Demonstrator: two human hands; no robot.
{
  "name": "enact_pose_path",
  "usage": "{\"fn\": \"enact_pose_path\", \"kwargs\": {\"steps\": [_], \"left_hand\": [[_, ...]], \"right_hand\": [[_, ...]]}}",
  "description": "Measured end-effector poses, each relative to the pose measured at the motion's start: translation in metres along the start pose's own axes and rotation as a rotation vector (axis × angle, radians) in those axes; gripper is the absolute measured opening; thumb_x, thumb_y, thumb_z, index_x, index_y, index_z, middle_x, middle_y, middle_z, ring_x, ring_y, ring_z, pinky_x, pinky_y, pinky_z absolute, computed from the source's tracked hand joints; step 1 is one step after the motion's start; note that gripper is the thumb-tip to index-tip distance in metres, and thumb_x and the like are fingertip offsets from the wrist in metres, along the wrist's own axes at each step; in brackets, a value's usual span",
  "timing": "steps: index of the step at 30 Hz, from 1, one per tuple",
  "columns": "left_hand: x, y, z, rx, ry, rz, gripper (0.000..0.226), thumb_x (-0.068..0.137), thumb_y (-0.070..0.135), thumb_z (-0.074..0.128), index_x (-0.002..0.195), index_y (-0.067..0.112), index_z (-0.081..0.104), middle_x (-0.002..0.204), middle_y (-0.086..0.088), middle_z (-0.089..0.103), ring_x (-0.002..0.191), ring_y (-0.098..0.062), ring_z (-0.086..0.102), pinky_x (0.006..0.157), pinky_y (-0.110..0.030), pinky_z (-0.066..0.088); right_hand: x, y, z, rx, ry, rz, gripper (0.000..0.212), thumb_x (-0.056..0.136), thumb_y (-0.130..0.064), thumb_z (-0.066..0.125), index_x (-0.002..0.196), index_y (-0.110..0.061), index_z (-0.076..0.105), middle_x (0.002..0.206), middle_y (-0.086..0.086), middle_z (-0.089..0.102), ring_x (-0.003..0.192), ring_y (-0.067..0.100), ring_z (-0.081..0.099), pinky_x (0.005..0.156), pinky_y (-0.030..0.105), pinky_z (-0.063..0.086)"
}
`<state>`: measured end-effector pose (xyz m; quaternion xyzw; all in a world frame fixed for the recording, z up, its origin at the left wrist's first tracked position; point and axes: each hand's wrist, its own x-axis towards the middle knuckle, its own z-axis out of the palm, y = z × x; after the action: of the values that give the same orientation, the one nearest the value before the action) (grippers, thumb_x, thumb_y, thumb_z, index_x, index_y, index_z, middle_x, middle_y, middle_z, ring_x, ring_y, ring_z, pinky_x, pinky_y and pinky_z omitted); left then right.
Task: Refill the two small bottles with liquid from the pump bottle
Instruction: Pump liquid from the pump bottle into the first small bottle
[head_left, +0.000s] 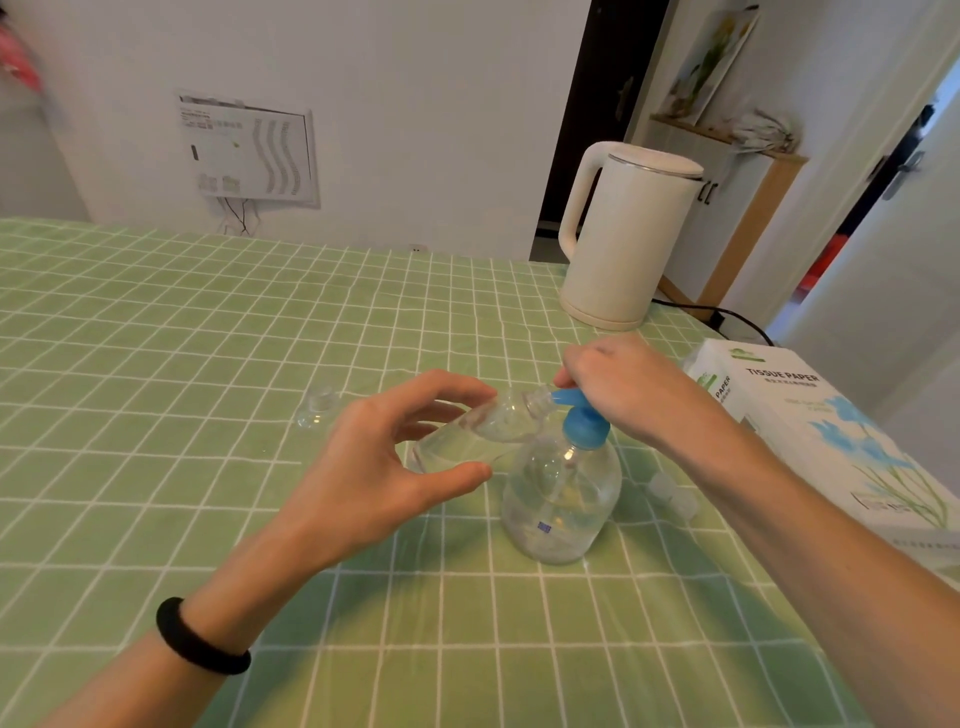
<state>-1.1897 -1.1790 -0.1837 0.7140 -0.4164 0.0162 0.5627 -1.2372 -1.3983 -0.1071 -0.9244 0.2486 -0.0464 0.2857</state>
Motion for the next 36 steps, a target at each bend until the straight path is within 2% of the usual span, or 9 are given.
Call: {"fn": "enact_pose_path", "kwargs": {"steps": [4,6,8,11,13,18,24,28,36], "left_hand": [[0.0,0.0,0.0,0.02,-0.004,0.002,0.055,0.079,0.017,0.093,0.125,0.033,0.069,0.124,0.023,0.073,0.113,-0.006,0.072,0.099,-0.033,0.059],[0.0,-0.001,0.0,0.029,-0.006,0.008,0.056,0.078,0.014,0.092,0.125,0.032,0.069,0.124,0.023,0.073,0.113,-0.006,0.072,0.099,-0.032,0.059],[0.0,-0.001,0.0,0.031,-0.011,0.014,0.055,0.078,0.014,0.092,0.126,0.031,0.069,0.124,0.022,0.073,0.113,-0.007,0.073,0.099,-0.033,0.059],[0.001,-0.002,0.001,0.013,-0.005,0.022,0.054,0.077,0.022,0.091,0.126,0.031,0.069,0.124,0.021,0.073,0.113,-0.007,0.073,0.099,-0.031,0.059],[0.001,-0.002,0.0,0.006,0.0,0.023,0.053,0.076,0.03,0.087,0.126,0.031,0.069,0.124,0.022,0.073,0.113,-0.007,0.073,0.099,-0.029,0.059],[0.0,-0.004,-0.002,0.03,0.0,0.027,0.054,0.079,0.015,0.092,0.126,0.031,0.07,0.124,0.021,0.073,0.114,-0.008,0.073,0.1,-0.031,0.059],[0.0,-0.003,0.0,0.015,-0.002,0.037,0.051,0.076,0.036,0.085,0.125,0.034,0.069,0.124,0.022,0.073,0.113,-0.008,0.073,0.099,-0.032,0.059],[0.0,-0.003,0.001,-0.002,-0.004,0.034,0.05,0.076,0.036,0.083,0.124,0.032,0.069,0.124,0.021,0.073,0.112,-0.007,0.074,0.099,-0.03,0.059],[0.001,-0.001,0.0,-0.01,0.004,0.039,0.051,0.076,0.038,0.082,0.125,0.035,0.069,0.124,0.021,0.073,0.113,-0.009,0.074,0.099,-0.034,0.06]], "right_hand": [[0.0,-0.001,-0.003,-0.008,0.009,-0.013,0.044,0.092,-0.033,0.044,0.108,-0.005,0.074,0.112,0.015,0.074,0.106,0.034,0.066,0.094,0.043,0.051],[0.001,-0.001,-0.006,-0.02,0.028,-0.045,0.039,0.091,-0.033,0.046,0.086,-0.002,0.07,0.088,0.015,0.072,0.086,0.037,0.066,0.079,0.04,0.053],[0.002,-0.003,-0.008,-0.034,0.068,-0.051,0.033,0.089,-0.033,0.047,0.069,-0.008,0.057,0.07,0.012,0.058,0.069,0.029,0.051,0.063,0.035,0.041],[0.004,-0.002,-0.005,0.003,0.043,-0.035,0.043,0.09,-0.033,0.046,0.099,0.0,0.072,0.104,0.018,0.074,0.09,0.038,0.067,0.082,0.042,0.054],[0.001,-0.002,-0.002,0.013,0.017,-0.014,0.046,0.091,-0.034,0.044,0.109,-0.004,0.074,0.114,0.016,0.073,0.107,0.037,0.066,0.096,0.048,0.051],[0.001,-0.001,-0.001,-0.007,0.007,-0.005,0.045,0.093,-0.035,0.043,0.109,-0.006,0.074,0.113,0.014,0.074,0.105,0.033,0.065,0.095,0.045,0.051],[0.002,-0.004,-0.009,-0.024,0.052,-0.084,0.046,0.093,-0.035,0.046,0.107,-0.001,0.073,0.115,0.017,0.074,0.098,0.035,0.07,0.094,0.05,0.053],[0.005,-0.001,-0.002,0.037,0.004,-0.016,0.046,0.092,-0.031,0.045,0.114,-0.003,0.073,0.122,0.016,0.071,0.115,0.036,0.063,0.101,0.049,0.048],[-0.002,-0.004,-0.005,0.034,-0.016,-0.03,0.048,0.093,-0.035,0.043,0.109,-0.001,0.073,0.114,0.016,0.074,0.108,0.037,0.066,0.097,0.049,0.051]]}}
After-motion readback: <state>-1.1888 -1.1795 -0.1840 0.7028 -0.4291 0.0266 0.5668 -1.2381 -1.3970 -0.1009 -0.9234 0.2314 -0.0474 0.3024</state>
